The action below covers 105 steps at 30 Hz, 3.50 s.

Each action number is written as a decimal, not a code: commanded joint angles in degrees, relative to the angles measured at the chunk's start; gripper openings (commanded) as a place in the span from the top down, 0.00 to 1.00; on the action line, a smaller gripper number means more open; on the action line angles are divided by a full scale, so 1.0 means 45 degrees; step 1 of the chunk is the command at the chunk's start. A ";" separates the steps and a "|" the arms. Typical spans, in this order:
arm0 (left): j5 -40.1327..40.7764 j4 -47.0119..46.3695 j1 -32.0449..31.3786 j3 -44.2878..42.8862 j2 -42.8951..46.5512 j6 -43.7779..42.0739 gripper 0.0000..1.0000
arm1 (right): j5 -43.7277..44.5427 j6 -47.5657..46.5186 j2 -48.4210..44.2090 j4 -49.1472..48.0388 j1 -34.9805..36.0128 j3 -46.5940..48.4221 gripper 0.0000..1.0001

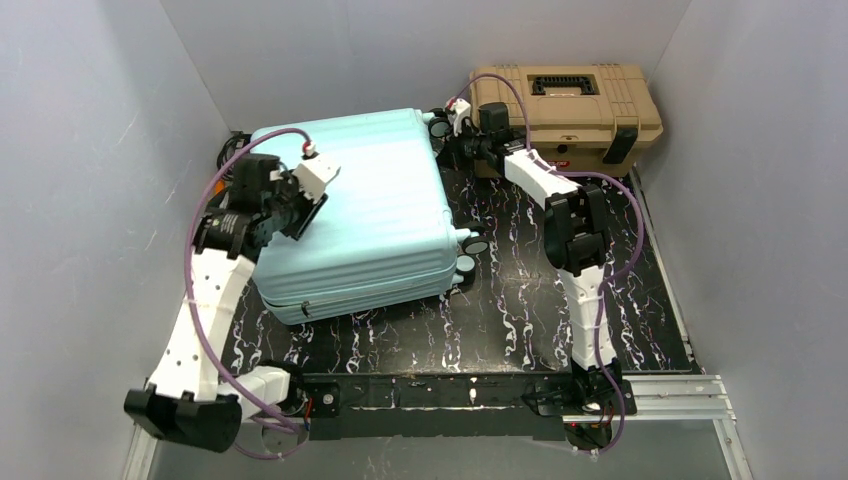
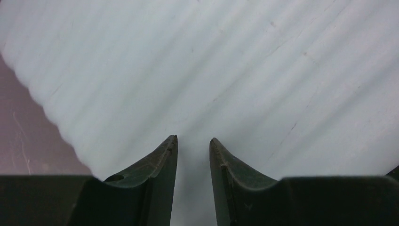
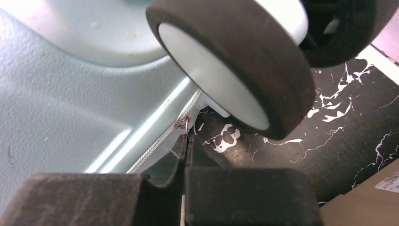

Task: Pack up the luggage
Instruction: Zip the luggage at the center of the board.

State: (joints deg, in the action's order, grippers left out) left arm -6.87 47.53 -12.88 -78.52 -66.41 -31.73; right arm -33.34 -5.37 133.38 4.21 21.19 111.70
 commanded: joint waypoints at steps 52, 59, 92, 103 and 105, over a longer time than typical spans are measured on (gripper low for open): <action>-0.0138 -0.4907 0.9097 0.5128 -0.4063 0.5626 1.00 | 0.0592 -0.4950 -0.8763 0.4565 0.0544 -0.7097 0.46; -0.1182 -0.5180 0.8176 0.4132 -0.6027 0.6945 1.00 | 0.0906 -0.5447 -0.8596 0.5391 0.0525 -0.6839 0.46; 0.0882 -0.2961 0.5649 -0.3634 -0.9155 0.8456 0.76 | -0.2003 -1.1000 -0.9513 1.0219 0.2275 -0.7823 0.50; 0.0884 -0.2351 0.7167 -0.2123 -0.6719 0.6223 0.03 | -0.2161 -1.0294 -0.7756 0.9545 0.4117 -0.6481 0.51; 0.0309 -0.1761 0.7152 -0.2909 -0.7368 0.6257 0.02 | -0.2055 -1.0424 -0.7852 0.9534 0.4119 -0.6540 0.51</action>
State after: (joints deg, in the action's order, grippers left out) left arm -0.10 34.41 20.67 -88.40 -97.25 -0.47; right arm -39.11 -52.01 95.61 49.25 36.80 80.82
